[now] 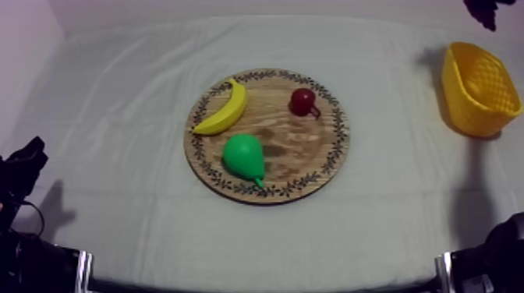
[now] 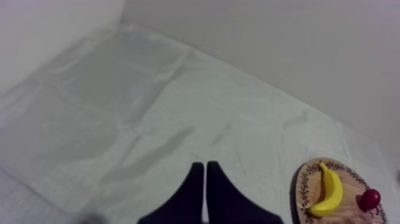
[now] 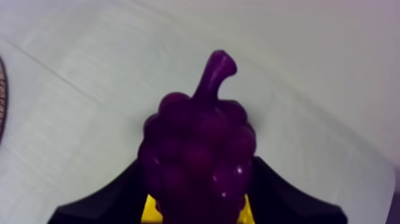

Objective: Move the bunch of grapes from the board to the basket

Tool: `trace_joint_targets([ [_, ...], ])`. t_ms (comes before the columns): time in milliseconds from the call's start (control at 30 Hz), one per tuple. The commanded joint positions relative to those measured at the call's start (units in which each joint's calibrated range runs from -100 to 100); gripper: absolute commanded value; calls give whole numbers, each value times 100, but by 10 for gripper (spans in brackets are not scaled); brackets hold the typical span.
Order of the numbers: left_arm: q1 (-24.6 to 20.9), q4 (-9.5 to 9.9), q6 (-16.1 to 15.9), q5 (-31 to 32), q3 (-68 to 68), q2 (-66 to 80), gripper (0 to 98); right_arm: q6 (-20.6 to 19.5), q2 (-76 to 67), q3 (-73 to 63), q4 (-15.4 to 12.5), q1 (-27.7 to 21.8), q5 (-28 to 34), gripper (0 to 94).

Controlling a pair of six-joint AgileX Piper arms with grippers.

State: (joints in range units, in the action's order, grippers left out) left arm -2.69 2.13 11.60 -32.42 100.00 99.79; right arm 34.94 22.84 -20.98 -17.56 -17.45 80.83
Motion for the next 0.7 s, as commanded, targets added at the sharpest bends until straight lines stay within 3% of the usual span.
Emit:
trace_joint_targets([
  [0,-3,-1,0,1,0,-5,1,-10,33,359,49,-107,-196,428],
  [167,-3,-1,0,1,0,-5,1,-15,154,809,161,-215,-462,467],
  [333,-3,-1,0,1,0,-5,1,-34,181,1062,269,-281,-515,648],
  [433,-3,-1,0,1,0,-5,1,-53,77,1136,290,-316,-472,710],
  [667,-3,-1,0,1,0,-5,1,-126,-693,1316,182,-385,-187,712],
])
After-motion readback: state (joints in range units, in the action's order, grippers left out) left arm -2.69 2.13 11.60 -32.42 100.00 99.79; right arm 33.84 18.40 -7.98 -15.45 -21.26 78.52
